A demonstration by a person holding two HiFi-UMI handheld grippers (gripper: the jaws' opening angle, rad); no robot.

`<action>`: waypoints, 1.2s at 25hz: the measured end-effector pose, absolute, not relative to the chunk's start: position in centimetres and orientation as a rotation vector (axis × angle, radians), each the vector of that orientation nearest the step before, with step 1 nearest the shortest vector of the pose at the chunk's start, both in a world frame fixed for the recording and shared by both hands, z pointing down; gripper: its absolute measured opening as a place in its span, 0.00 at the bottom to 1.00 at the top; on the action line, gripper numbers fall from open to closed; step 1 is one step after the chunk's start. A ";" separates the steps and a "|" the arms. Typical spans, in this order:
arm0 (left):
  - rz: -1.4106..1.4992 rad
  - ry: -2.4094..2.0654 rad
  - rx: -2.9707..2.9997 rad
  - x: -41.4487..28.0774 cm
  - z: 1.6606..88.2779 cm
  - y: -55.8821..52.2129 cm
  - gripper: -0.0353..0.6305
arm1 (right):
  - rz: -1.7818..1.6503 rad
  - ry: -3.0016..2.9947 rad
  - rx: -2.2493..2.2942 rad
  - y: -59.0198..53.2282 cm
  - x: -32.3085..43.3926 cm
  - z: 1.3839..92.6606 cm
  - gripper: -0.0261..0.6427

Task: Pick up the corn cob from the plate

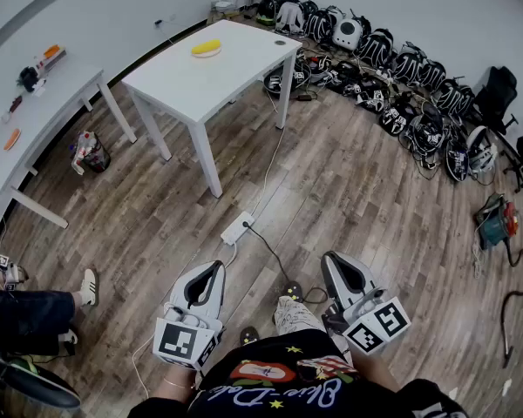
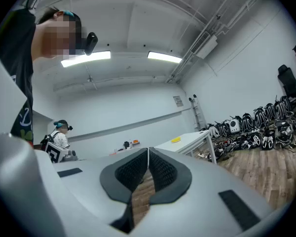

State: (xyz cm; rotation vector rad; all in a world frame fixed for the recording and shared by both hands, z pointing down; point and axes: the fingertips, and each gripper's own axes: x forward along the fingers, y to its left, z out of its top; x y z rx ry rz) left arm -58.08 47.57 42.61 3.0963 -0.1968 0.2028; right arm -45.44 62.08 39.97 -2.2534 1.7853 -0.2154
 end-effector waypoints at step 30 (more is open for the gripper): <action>0.148 -0.326 3.068 -14.5 41.5 30.5 0.05 | -0.181 1.968 -2.008 42.9 -3.4 37.6 0.06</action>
